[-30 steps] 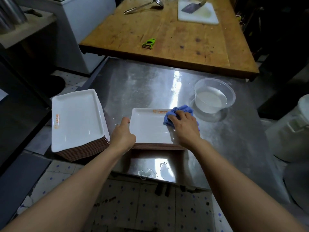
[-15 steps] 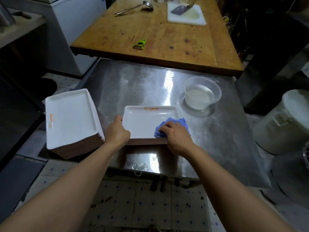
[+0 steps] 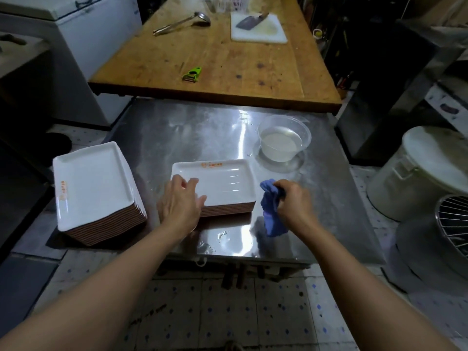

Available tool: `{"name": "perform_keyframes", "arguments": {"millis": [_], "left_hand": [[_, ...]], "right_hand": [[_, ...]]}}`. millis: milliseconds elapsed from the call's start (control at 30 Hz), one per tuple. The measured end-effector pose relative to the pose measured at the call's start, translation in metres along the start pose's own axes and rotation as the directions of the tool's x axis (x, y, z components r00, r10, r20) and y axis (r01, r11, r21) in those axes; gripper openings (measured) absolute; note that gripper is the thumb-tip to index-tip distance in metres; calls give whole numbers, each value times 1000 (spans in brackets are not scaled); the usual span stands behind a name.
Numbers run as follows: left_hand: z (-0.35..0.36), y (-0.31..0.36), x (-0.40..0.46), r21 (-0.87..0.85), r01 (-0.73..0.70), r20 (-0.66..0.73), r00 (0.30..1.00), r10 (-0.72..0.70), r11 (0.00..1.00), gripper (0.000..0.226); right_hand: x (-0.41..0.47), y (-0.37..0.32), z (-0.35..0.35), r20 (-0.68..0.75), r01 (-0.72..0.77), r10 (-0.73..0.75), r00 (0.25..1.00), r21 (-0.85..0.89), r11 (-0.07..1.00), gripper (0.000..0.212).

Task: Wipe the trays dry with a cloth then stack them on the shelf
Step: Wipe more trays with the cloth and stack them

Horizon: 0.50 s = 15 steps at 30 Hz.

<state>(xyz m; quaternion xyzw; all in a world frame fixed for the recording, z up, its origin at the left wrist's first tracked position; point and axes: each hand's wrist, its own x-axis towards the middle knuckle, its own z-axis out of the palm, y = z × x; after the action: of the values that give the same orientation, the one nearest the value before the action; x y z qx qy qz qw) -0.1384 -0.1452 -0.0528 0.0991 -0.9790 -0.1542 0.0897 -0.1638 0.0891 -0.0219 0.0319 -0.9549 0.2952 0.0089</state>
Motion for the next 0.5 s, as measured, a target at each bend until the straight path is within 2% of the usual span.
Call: {"name": "perform_keyframes", "arguments": {"millis": [67, 133, 233, 333, 500], "left_hand": [[7, 11, -2, 30, -160, 41, 986, 159, 987, 37], [14, 20, -2, 77, -243, 102, 967, 235, 967, 32], [21, 27, -2, 136, -266, 116, 961, 251, 954, 17], [24, 27, 0, 162, -290, 114, 955, 274, 943, 20], [13, 22, -1, 30, -302, 50, 952, 301, 953, 6]], "right_hand": [[-3, 2, -6, -29, -22, 24, 999, 56, 998, 27], [-5, 4, -9, -37, -26, 30, 999, 111, 993, 25], [-9, 6, -12, -62, -33, 40, 997, 108, 994, 30], [-13, 5, -13, -80, -40, 49, 996, 114, 993, 33], [-20, 2, -14, -74, -67, 80, 994, 164, 984, 34]]}}
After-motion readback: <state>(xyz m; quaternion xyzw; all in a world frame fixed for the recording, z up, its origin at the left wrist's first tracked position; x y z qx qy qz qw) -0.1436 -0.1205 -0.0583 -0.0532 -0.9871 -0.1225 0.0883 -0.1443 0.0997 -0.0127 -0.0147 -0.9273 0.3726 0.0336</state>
